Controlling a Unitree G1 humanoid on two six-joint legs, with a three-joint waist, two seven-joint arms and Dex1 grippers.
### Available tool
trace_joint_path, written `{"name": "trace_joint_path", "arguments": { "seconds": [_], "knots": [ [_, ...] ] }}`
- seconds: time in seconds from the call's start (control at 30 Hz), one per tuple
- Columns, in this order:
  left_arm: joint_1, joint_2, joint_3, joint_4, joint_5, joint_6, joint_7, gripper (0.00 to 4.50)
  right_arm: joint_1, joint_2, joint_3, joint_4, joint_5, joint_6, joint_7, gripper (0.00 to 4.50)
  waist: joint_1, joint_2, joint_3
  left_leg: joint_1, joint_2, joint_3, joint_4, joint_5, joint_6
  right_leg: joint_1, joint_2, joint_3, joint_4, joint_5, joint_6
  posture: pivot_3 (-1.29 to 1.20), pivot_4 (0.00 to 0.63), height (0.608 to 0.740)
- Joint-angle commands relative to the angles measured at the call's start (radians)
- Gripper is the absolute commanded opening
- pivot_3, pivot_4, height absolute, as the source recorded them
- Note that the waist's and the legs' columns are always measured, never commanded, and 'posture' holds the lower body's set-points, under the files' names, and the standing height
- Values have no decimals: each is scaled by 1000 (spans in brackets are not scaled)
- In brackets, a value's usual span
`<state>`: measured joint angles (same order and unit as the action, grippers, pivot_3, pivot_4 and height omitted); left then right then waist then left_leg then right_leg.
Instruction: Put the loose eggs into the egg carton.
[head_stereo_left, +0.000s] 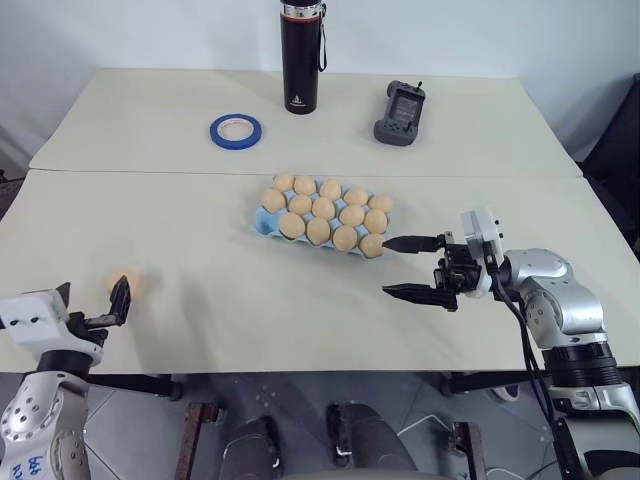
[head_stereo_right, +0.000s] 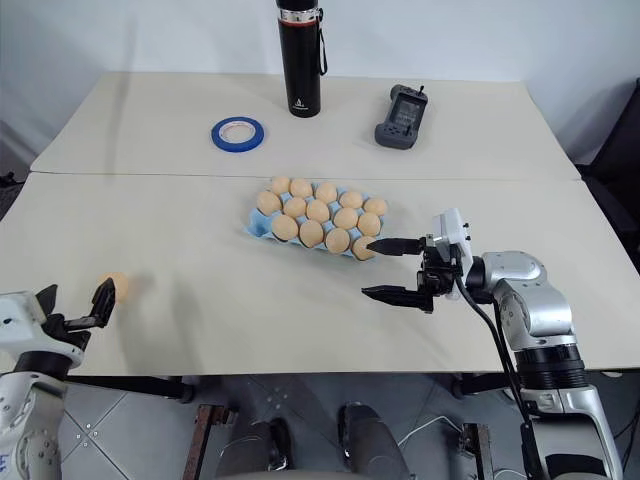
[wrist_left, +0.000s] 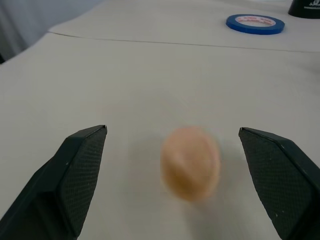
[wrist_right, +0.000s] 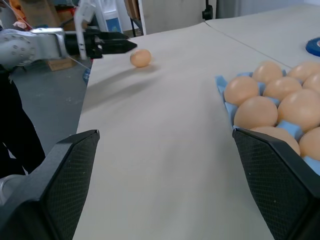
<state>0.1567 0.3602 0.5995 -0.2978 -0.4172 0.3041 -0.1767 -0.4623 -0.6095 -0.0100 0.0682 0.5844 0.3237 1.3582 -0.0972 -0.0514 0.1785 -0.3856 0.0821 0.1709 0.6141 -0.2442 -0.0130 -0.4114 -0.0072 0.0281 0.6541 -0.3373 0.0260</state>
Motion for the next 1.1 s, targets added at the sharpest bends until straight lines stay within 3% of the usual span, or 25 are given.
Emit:
{"name": "trace_joint_path", "arguments": {
  "seconds": [0.03, 0.3, 0.4, 0.63, 0.7, 0.9, 1.1],
  "knots": [
    [-55, 47, -16, 74, 14, 1, -23, 4500, 10, 16, -56, -58, 79, 36, -15, 4462, 5, 0, 0, 0, 0, 0, 0, 1, 1, 0, 0, 0, 0, 0, 0, 0, 150, 740],
    [-108, 71, -86, 179, 15, 20, -79, 4500, 19, 27, -48, -58, 50, 14, -43, 4462, 16, 0, 0, -1, 0, 0, 0, 0, 2, -1, 0, -1, 0, 0, 0, 0, 150, 740],
    [-109, 70, -98, 187, 27, 21, -77, 3956, 19, 28, -50, -57, 44, 13, -56, 4500, 15, 0, 0, 0, 0, 0, 0, 0, 1, -1, 0, 0, 0, 0, 0, 0, 150, 740],
    [-132, 106, -110, 182, 31, 29, -108, 1815, 43, 26, -71, -73, 58, 3, -52, 4500, 17, 0, 0, 0, 0, 0, 0, 0, 1, -1, 0, -1, 0, 0, 0, 0, 150, 740],
    [-164, 132, -120, 184, 31, 36, -123, 1574, 52, 28, -78, -79, 63, -2, -51, 4500, 17, 0, 0, -1, 0, 0, 0, 0, 1, -1, 0, -1, 0, 0, 0, 0, 150, 740],
    [-337, 199, -194, 220, 37, 52, -182, 1493, 75, 38, -95, -111, 77, -13, -70, 4500, 22, 0, 0, 0, 0, 0, 0, -1, -2, 0, -1, -1, 1, 0, 0, 0, 150, 740],
    [-696, 187, -356, 492, 75, -5, -325, 1480, 114, 72, -114, -162, 84, -38, -110, 4500, 44, 1, 0, -1, 0, 1, 1, 4, -2, -1, 0, -1, 2, 0, 1, 0, 150, 740]
  ]
}}
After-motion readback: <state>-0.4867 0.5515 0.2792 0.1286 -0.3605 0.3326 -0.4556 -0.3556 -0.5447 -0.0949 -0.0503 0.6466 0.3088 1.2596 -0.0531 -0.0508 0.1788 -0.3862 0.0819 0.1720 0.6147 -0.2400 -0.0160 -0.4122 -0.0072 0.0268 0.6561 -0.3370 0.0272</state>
